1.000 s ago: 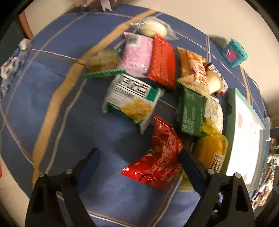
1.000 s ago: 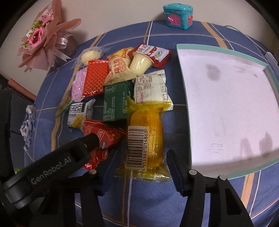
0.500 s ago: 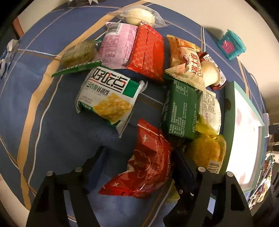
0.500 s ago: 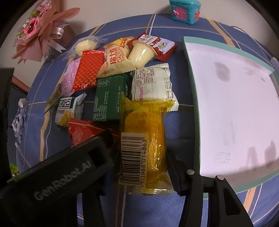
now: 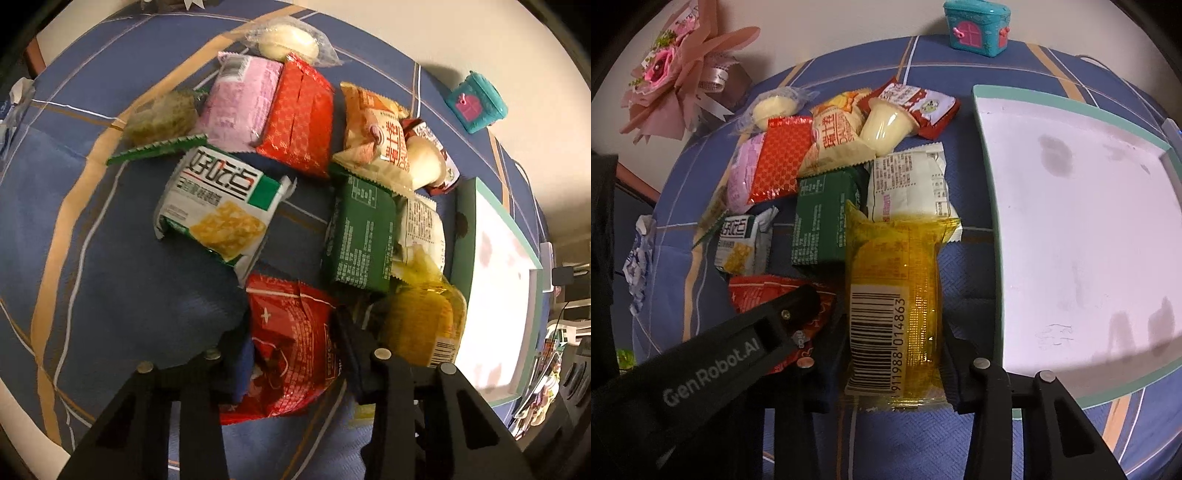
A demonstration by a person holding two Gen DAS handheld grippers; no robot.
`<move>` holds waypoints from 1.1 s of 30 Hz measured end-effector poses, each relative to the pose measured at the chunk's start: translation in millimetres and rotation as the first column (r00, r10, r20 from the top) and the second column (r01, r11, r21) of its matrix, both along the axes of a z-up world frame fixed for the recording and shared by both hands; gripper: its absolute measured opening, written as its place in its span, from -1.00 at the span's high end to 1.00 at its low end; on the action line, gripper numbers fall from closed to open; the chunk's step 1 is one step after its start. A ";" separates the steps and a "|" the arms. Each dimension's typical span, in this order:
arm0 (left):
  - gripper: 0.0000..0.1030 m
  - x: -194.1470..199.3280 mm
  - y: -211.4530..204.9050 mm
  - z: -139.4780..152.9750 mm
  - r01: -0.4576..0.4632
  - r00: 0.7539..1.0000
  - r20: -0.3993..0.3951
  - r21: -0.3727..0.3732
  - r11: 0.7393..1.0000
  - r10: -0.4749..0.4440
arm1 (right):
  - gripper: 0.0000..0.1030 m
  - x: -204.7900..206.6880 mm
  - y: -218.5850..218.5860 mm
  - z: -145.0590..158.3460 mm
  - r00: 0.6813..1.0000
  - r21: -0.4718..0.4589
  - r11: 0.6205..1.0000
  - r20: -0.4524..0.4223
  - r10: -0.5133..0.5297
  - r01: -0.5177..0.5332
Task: Organize snacks
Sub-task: 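Grasp the red snack wrapper with the left tool while the right tool grasps the yellow barcode pack, then lift both held packs and carry them over the white tray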
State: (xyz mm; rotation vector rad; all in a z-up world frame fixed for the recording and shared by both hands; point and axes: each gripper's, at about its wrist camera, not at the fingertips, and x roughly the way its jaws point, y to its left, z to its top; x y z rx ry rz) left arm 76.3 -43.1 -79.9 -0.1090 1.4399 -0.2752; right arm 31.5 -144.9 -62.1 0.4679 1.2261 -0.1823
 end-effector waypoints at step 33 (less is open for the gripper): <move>0.14 -3.1 18.2 31.8 -0.033 0.999 0.008 -0.063 0.997 0.034 | 0.13 -25.8 -13.4 36.8 1.000 -0.010 1.000 0.021 -0.007 0.007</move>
